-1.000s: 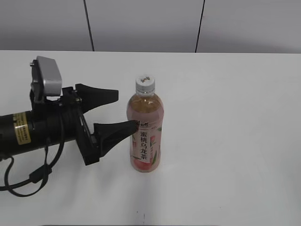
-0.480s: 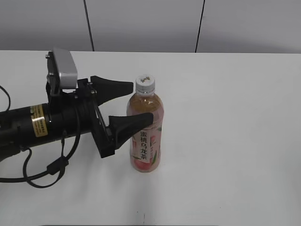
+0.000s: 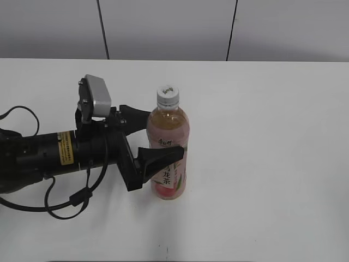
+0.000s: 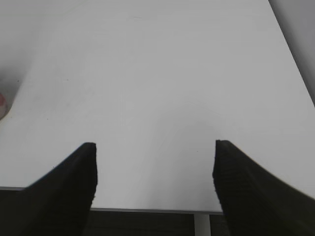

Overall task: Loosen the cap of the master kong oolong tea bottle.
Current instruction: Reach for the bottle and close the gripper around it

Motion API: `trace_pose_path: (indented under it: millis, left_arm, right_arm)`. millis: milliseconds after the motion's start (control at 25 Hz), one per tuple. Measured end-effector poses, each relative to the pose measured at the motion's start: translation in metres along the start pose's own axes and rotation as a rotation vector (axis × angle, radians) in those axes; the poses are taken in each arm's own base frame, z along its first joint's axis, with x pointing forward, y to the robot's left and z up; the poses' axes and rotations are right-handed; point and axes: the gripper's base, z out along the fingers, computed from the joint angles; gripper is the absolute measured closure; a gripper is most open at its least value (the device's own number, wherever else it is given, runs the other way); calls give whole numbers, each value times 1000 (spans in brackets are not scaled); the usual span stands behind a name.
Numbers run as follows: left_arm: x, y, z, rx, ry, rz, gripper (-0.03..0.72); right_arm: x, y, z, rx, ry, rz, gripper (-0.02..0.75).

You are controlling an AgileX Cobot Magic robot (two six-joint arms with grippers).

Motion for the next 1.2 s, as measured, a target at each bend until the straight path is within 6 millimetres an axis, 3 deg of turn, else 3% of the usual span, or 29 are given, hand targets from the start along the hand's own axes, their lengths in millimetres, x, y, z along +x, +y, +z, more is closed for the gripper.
trace_pose_path:
  millis: [480,720,880,1000,1200]
  left_arm:
    - [-13,-14,26,62,-44,45,97]
    - [-15,-13,27,44,-52,35,106]
    - [-15,-13,27,41,-53,34,150]
    - [-15,-12,27,35,-55,31,230]
    - [-15,-12,27,34,-55,31,232]
  right_arm:
    - [0,0,0,0,0,0,183]
    - [0,0,0,0,0,0,183]
    - [0,0,0,0,0,0,183]
    - [0,0,0,0,0,0,183]
    - [0,0,0,0,0,0,183]
